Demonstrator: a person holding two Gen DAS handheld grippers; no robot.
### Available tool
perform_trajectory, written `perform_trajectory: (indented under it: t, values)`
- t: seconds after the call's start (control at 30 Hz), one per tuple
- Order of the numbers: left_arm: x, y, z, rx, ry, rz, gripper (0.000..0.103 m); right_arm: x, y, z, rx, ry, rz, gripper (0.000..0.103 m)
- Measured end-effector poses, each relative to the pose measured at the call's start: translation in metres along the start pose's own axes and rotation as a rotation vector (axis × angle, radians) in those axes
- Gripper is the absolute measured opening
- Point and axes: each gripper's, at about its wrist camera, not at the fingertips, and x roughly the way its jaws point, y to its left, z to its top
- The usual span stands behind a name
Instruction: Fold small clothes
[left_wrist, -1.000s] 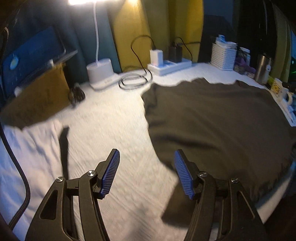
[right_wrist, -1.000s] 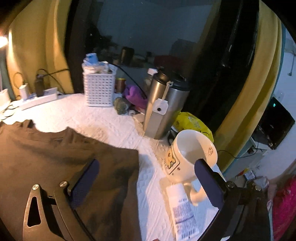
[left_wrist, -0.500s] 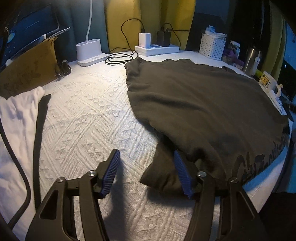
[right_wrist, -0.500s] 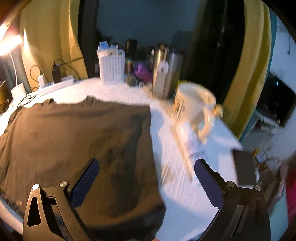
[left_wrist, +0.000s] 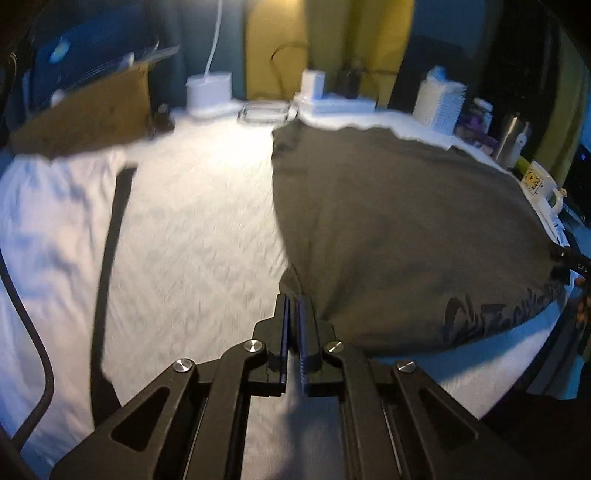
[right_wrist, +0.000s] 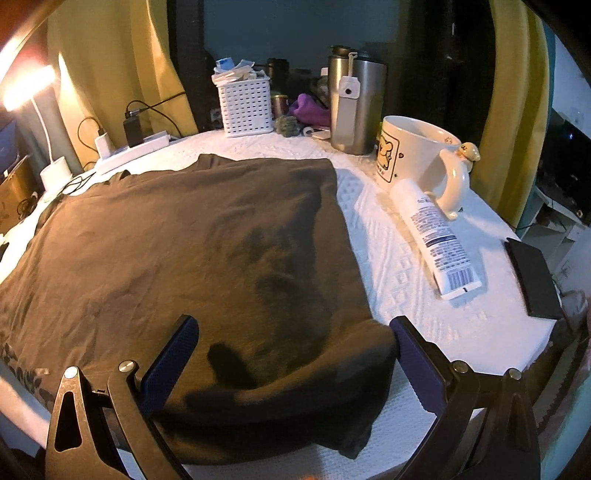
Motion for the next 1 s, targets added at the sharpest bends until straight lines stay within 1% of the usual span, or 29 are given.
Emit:
perform_trajectory:
  t: [0.1,0.2,0.33,0.4,0.43,0.5,0.57,0.63,0.77,0.83,0.87,0.9,0.93,0.97,1.0]
  values:
    - [0.002,-0.008,-0.010,0.015,0.024,0.014,0.004,0.003,-0.001,-0.004,-0.005,0.002,0.011,0.103]
    - [-0.004,-0.016,-0.007,0.035,0.024,0.022,0.004,0.008,-0.004,-0.009,-0.003,0.015,0.024,0.103]
    - [-0.007,-0.014,-0.007,0.041,0.048,0.049,0.004,0.008,-0.009,-0.016,-0.001,0.019,0.032,0.103]
    - [-0.008,-0.011,-0.007,0.026,0.062,0.039,0.005,0.006,-0.011,-0.018,0.000,0.019,0.027,0.103]
    - [-0.010,-0.010,-0.005,0.018,0.060,0.034,0.005,0.004,-0.013,-0.020,0.004,0.019,0.025,0.103]
    - [-0.017,-0.009,0.000,0.007,0.032,0.024,0.005,-0.001,-0.018,-0.022,0.018,0.016,0.022,0.103]
    - [-0.022,-0.011,0.004,0.021,0.005,0.034,0.005,-0.008,-0.023,-0.024,0.033,0.010,0.015,0.103]
    - [-0.023,-0.013,0.007,0.031,-0.010,0.023,0.005,-0.016,-0.028,-0.026,0.047,0.003,0.010,0.103]
    - [-0.009,-0.014,0.008,0.034,0.001,0.000,0.006,-0.033,-0.038,-0.033,0.089,-0.014,0.001,0.102]
    - [-0.002,-0.014,0.009,0.029,0.007,-0.002,0.007,-0.039,-0.044,-0.037,0.127,-0.019,0.003,0.095]
    - [0.001,-0.014,0.010,0.030,0.004,-0.002,0.008,-0.042,-0.048,-0.040,0.153,-0.018,0.005,0.094]
    - [0.003,-0.014,0.011,0.031,0.003,-0.003,0.008,-0.044,-0.052,-0.043,0.178,-0.016,0.010,0.090]
    - [0.004,-0.015,0.012,0.031,-0.001,-0.009,0.009,-0.046,-0.057,-0.046,0.205,-0.017,0.024,0.083]
    - [0.004,-0.016,0.013,0.032,-0.006,-0.018,0.012,-0.048,-0.061,-0.049,0.237,-0.017,0.043,0.079]
    - [0.003,-0.017,0.014,0.034,-0.012,-0.028,0.021,-0.049,-0.065,-0.051,0.260,-0.015,0.055,0.074]
